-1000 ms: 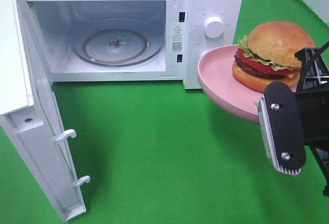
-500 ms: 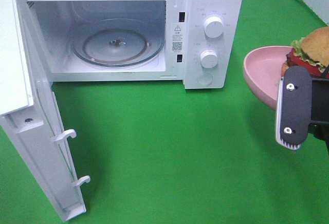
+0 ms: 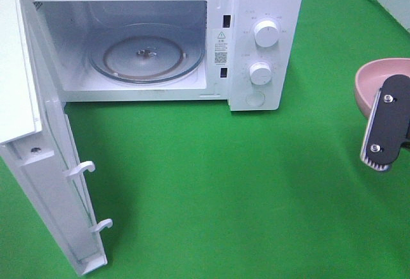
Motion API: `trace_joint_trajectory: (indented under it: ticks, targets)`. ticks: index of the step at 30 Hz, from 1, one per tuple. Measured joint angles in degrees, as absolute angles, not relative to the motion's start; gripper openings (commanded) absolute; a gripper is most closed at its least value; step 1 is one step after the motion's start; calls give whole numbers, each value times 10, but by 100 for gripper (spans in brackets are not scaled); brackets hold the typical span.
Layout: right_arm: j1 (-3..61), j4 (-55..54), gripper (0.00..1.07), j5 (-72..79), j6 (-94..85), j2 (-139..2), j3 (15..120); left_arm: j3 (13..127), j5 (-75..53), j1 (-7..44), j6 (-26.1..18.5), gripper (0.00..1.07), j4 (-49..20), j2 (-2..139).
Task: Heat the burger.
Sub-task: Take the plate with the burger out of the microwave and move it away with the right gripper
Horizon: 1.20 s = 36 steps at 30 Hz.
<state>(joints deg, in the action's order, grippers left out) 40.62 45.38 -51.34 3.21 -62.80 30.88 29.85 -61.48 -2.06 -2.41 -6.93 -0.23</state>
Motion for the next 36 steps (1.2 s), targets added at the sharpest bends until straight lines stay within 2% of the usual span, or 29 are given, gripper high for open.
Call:
trace_joint_trajectory:
  ticks: [11, 24, 36]
  targets:
    - [406, 455, 0, -582, 135, -630, 309, 299, -615, -21, -24, 100, -69, -2]
    - [406, 457, 0, -591, 246, -661, 309, 299, -615, -21, -24, 100, -69, -2]
    - [406, 462, 0, -591, 368, -744, 309, 299, -615, -21, -24, 100, -69, -2]
